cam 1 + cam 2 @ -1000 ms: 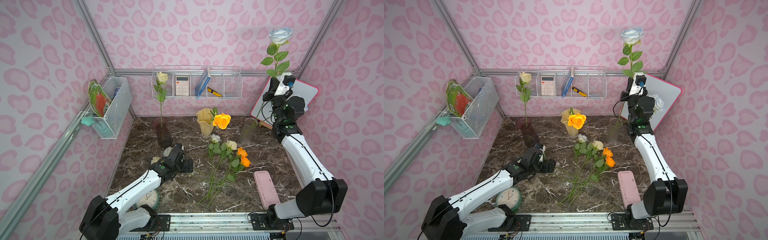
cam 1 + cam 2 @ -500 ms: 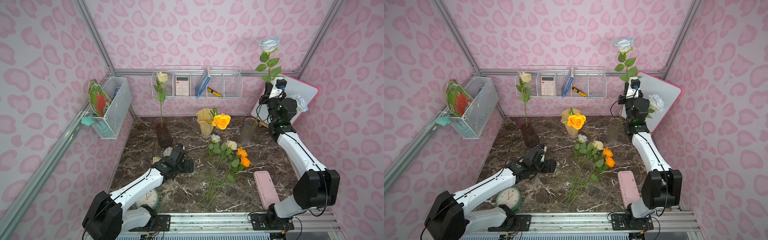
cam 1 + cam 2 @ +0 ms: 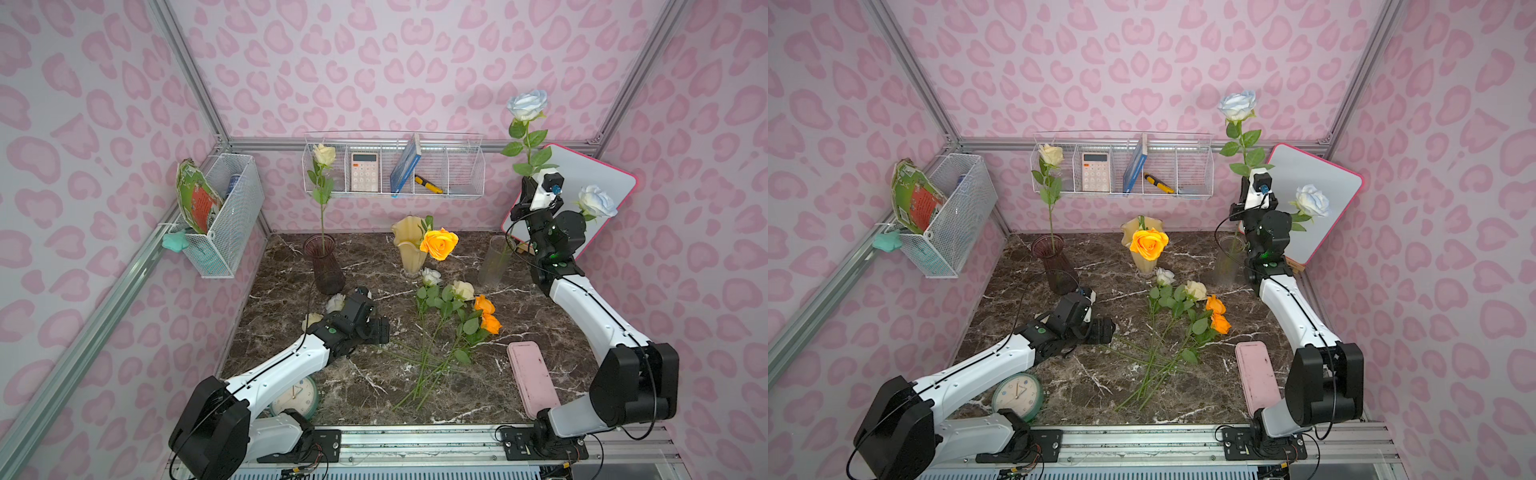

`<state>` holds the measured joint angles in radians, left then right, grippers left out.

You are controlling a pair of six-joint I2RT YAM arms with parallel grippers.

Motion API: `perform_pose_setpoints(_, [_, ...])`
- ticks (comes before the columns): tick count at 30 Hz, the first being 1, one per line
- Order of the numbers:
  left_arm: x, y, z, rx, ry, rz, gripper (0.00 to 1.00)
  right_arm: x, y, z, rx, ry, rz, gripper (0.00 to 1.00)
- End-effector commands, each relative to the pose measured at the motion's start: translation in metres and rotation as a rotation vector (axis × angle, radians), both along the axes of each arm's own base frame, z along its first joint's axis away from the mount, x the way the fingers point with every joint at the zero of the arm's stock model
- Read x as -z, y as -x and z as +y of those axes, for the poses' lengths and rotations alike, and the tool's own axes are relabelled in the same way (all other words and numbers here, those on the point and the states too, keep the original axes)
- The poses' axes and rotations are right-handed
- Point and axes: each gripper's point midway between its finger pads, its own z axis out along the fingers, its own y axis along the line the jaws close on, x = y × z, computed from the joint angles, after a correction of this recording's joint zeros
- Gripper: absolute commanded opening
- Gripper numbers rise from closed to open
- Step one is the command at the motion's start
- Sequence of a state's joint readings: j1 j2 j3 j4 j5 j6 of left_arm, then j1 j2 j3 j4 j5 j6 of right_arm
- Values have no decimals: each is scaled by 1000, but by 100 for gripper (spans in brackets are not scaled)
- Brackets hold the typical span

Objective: Arrange the flowers in different vases according to their colors
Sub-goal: Insert the flower into the vase.

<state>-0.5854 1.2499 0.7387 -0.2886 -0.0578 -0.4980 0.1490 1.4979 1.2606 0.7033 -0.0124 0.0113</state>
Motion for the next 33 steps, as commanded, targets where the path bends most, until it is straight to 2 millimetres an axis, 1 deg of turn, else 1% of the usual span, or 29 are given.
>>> perform_pose_setpoints(1, [-4,-2,-4,3,22,-10,94,-33,10,4,-40,-37,-69,0])
perform_pose_setpoints(3, [-4,-2,-4,2,24,-9,94,-42,11,6,-40,-31,-84,0])
perform_pose_setpoints(4, [-5,-2,-4,3,26,-12,94,-56,14,7,-34,-27,-112,0])
perform_pose_setpoints(5, [-5,-3,-4,4,26,-14,94,-59,13,6,-25,-20,-119,0])
perform_pose_setpoints(9, [-5,-3,-3,5,17,-16,94,-65,5,3,13,4,-126,0])
perform_pose_setpoints(12, [-3,-4,-5,11,14,-13,94,-61,-3,6,19,31,-108,0])
perform_pose_setpoints(19, [0,-8,-9,15,17,-7,94,-29,-16,1,53,70,-63,0])
perform_pose_setpoints(22, [1,-9,-10,18,18,-5,94,-17,-17,1,54,72,-50,0])
perform_pose_setpoints(23, [1,-9,-11,18,22,-5,94,-4,-19,1,52,76,-26,0])
perform_pose_setpoints(26, [0,-10,-13,21,34,-5,94,16,-15,2,38,65,1,0])
perform_pose_setpoints(28, [-1,-10,-15,21,46,-7,95,30,-13,0,48,51,24,3])
perform_pose_setpoints(31, [-5,-10,-18,27,68,-14,99,50,-10,-2,40,29,69,18])
perform_pose_setpoints(33, [-8,-10,-18,25,77,-20,99,61,-6,-2,33,12,92,30])
